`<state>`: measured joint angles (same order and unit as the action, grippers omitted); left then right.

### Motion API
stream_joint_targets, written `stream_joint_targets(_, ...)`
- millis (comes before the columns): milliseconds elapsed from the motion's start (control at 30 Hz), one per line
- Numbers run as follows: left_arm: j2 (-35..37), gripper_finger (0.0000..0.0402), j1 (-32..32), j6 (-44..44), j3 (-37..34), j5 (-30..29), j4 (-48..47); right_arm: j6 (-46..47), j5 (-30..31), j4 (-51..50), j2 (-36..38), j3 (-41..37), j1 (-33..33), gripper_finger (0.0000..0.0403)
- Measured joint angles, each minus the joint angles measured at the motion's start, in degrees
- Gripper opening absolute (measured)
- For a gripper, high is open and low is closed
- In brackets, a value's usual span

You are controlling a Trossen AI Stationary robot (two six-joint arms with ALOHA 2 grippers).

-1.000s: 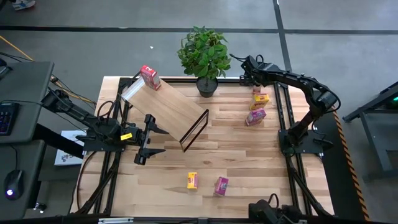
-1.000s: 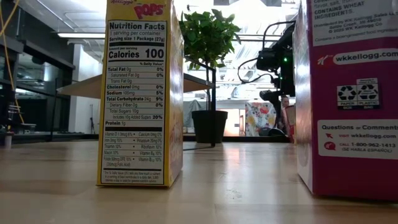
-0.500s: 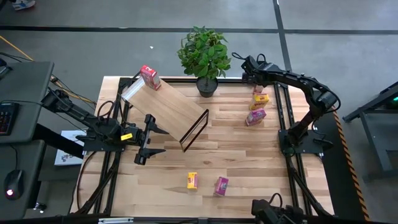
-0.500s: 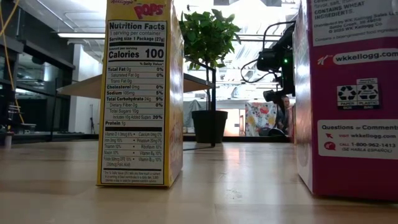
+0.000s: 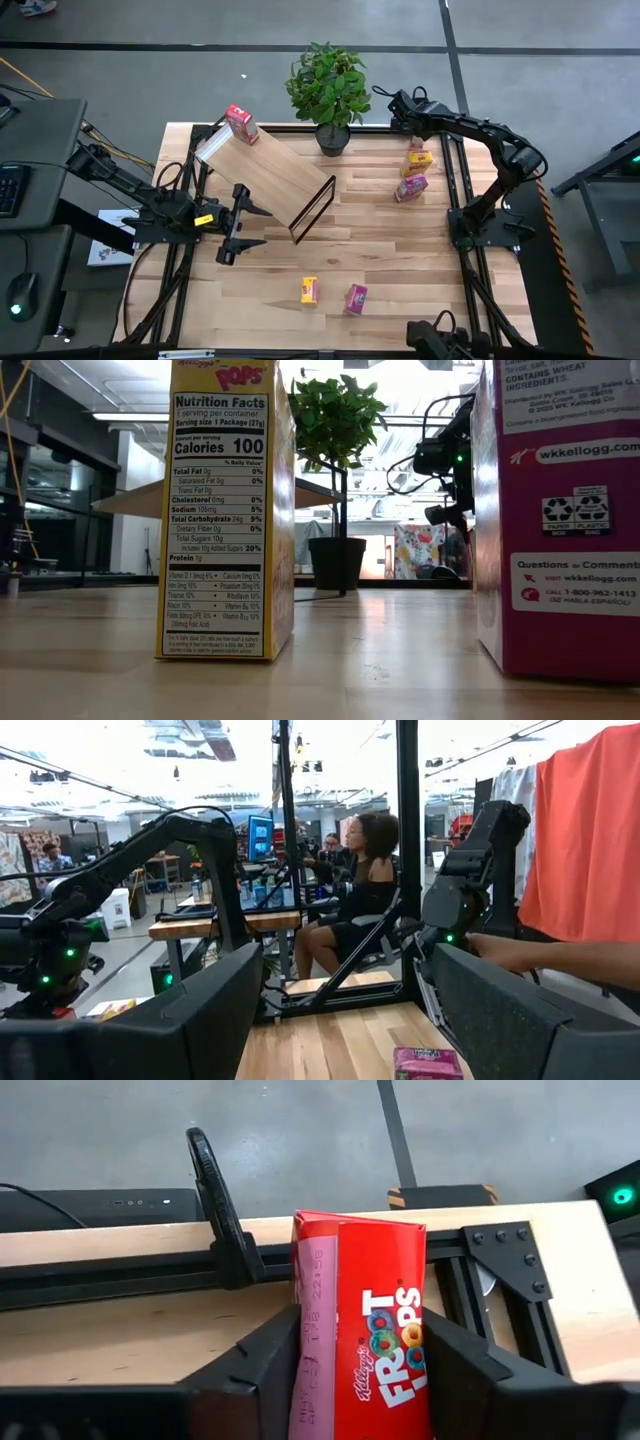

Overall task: Stack cereal on shelf
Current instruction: Put the red cereal box on the shelf aligned with the other red cereal box

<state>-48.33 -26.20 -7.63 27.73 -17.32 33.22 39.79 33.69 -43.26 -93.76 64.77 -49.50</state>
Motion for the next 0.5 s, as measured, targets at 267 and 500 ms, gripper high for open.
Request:
stream_joint_targets(267,3.98,0.0285,-0.01,-0.08,0.00,0.00,-4.12,-10.29,-1.20,-0.53,4.00,0.00,1.63,0.0152)
stream_joint_targets(500,6.07,0.0285,-0.01,-0.05,0.00,-0.01,-7.10,-17.70,-2.81,-0.24,19.19,0.00,9.20,0.0152)
